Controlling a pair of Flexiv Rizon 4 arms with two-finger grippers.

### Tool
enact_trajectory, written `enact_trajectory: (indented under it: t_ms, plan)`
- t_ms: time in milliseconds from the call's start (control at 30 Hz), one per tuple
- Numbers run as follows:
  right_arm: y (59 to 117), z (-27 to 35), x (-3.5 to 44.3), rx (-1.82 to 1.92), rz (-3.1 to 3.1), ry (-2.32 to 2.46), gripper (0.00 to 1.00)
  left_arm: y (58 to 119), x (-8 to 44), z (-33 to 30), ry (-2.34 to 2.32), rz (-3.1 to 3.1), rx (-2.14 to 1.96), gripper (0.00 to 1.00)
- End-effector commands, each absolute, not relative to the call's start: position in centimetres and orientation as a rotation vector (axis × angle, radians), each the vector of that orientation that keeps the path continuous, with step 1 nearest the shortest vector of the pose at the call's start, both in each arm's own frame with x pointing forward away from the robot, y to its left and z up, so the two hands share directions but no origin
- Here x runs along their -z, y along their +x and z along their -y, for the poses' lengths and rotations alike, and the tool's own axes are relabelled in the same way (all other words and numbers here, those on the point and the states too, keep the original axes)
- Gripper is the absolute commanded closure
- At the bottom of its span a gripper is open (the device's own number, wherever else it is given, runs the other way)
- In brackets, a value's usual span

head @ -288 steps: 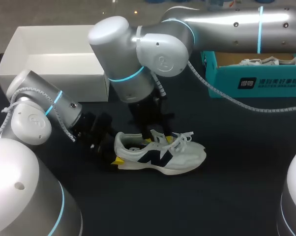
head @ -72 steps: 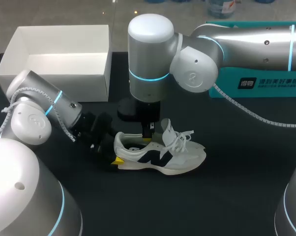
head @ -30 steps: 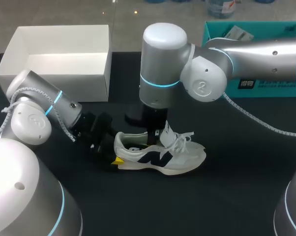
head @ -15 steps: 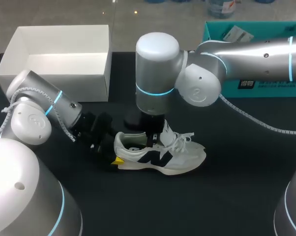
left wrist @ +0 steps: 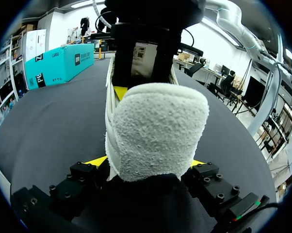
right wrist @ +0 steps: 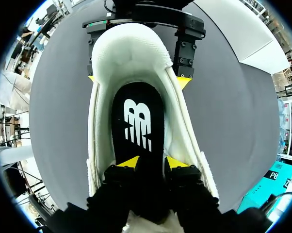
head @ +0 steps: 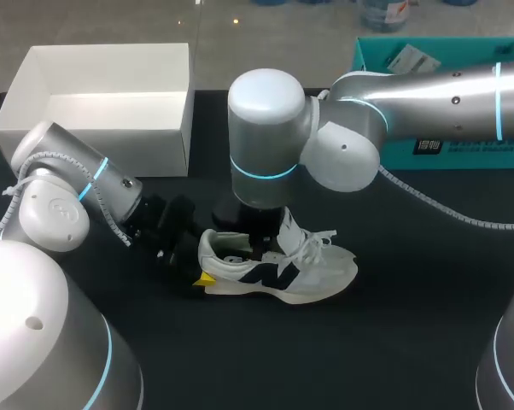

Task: Take the shoe out of the shoebox, open the shoe tongue, remove and reinsert the insole, then place the shoe into the shoebox

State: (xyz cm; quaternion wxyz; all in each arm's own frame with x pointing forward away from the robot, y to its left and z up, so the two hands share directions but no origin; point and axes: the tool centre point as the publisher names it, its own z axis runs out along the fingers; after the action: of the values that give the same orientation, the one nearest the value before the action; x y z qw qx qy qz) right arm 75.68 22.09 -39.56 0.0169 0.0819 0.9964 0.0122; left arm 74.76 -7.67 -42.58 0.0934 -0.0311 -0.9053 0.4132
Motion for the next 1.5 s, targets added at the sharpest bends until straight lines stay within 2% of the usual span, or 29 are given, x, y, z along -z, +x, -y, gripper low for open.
enact_trajectory:
  t_ms: [33,467,567,600,867,1500]
  plan:
    - [76.0,-22.3,40.6,-0.038,-3.116,0.248,0.66,74.8,42.8,7.6,-0.093,2.686,-1.227,1.0]
    - [75.4,-22.8,44.1,-0.063,-3.225,0.273,0.67,74.8,42.8,7.6,-0.093,2.686,-1.227,1.0]
    - [75.0,-22.8,44.3,-0.055,-3.255,0.294,0.81,74.8,42.8,7.6,-0.093,2.686,-1.227,1.0]
    - [74.7,-22.7,44.2,-0.042,-3.272,0.313,1.0,74.8,42.8,7.6,-0.093,2.686,-1.227,1.0]
    - [73.7,-22.3,43.3,-0.086,-3.3,0.395,1.0,74.8,42.8,7.6,-0.093,2.686,-1.227,1.0]
    - [72.9,-21.4,35.8,-0.148,-3.292,0.267,1.0,74.8,42.8,7.6,-0.093,2.686,-1.227,1.0]
